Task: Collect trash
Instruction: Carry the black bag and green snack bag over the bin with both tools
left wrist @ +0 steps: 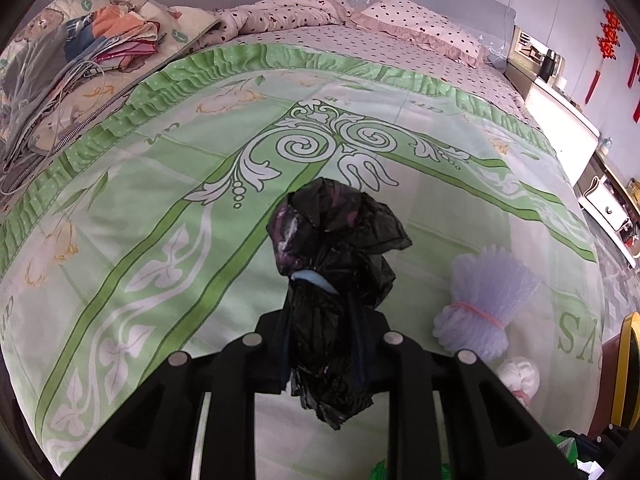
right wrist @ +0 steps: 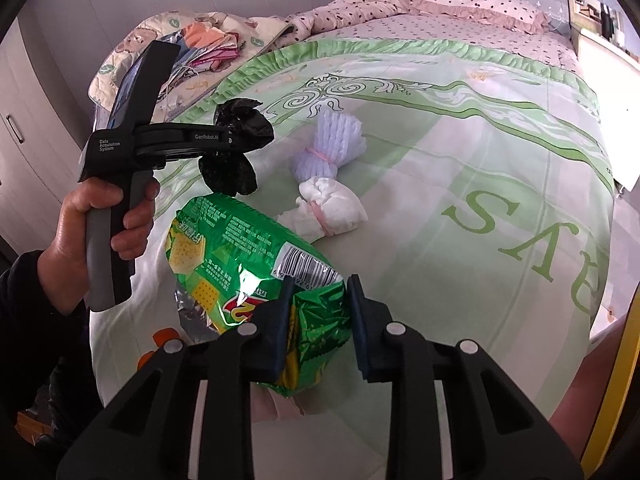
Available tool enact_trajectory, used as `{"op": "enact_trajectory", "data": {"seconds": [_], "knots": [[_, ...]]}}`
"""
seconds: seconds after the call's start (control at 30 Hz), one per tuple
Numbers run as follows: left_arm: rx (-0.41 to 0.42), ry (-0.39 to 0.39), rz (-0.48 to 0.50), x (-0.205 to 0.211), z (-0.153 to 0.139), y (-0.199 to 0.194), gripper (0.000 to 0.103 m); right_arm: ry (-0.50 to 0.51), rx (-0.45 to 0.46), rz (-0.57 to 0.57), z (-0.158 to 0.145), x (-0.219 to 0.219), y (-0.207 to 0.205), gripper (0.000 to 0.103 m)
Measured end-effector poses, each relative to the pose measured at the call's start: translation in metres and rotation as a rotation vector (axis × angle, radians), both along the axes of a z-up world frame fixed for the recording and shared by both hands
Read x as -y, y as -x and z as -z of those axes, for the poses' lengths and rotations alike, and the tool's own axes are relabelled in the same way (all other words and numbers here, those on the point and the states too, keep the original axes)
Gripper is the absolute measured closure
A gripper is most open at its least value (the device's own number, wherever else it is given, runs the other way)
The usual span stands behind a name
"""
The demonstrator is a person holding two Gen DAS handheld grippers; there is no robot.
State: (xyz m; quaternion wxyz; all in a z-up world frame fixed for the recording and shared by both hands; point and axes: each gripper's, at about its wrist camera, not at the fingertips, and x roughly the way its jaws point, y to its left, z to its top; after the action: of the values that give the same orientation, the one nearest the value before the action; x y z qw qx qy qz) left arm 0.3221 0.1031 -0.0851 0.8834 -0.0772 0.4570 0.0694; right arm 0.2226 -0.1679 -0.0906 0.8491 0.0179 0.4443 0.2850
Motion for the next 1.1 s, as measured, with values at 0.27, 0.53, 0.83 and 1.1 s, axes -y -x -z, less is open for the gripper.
{"op": "enact_trajectory", "data": {"seconds": [0.27, 0.53, 0.83, 1.1], "knots": [[0.036, -0.006, -0.004, -0.003, -0.026, 0.017, 0.082, -0.007, 0.045, 0.046, -0.025, 0.013, 0.013, 0.078], [0.069, -0.003, -0.005, -0.001, -0.049, 0.036, 0.082, -0.008, 0.082, 0.112, -0.051, 0.039, 0.03, 0.078], [0.099, -0.009, 0.011, 0.009, -0.07, 0.056, 0.082, -0.022, 0.14, 0.193, -0.084, 0.077, 0.042, 0.078], [0.122, -0.007, 0.047, 0.03, -0.085, 0.067, 0.082, -0.028, 0.18, 0.268, -0.105, 0.111, 0.051, 0.078]]}}
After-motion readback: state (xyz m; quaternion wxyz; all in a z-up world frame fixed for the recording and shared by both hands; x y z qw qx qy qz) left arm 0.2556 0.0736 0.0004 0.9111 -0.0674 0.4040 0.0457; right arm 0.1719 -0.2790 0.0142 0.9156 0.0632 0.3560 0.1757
